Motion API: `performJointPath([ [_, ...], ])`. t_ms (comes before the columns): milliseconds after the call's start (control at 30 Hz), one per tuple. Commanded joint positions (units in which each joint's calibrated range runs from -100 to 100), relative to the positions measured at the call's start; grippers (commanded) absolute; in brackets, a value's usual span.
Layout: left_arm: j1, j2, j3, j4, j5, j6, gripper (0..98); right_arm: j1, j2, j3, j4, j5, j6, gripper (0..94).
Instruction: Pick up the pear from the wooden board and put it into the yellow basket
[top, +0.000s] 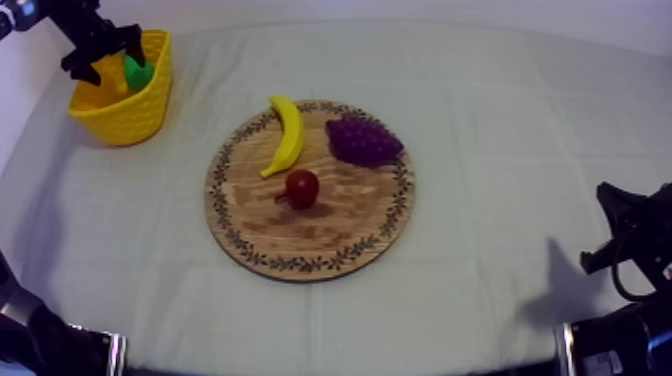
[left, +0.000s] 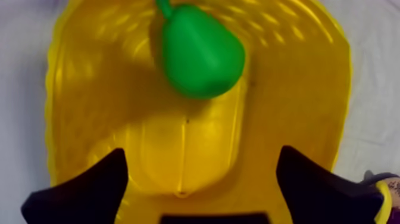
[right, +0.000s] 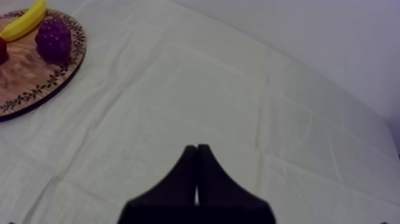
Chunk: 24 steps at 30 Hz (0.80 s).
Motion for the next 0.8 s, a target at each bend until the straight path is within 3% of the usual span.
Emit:
performJointPath([
  [0, -0.06, -0.43, 0.31, 0.04, 0.0, -0.01, 94.6, 0.0, -0.03, -0.02, 0.01, 0.02, 0.02, 0.2],
  [767, 0.29, -19.74, 8.58, 1.25, 3.47, 0.0, 94.5, 0.0, -0.03, -0.02, 0.01, 0.02, 0.02, 0.2],
])
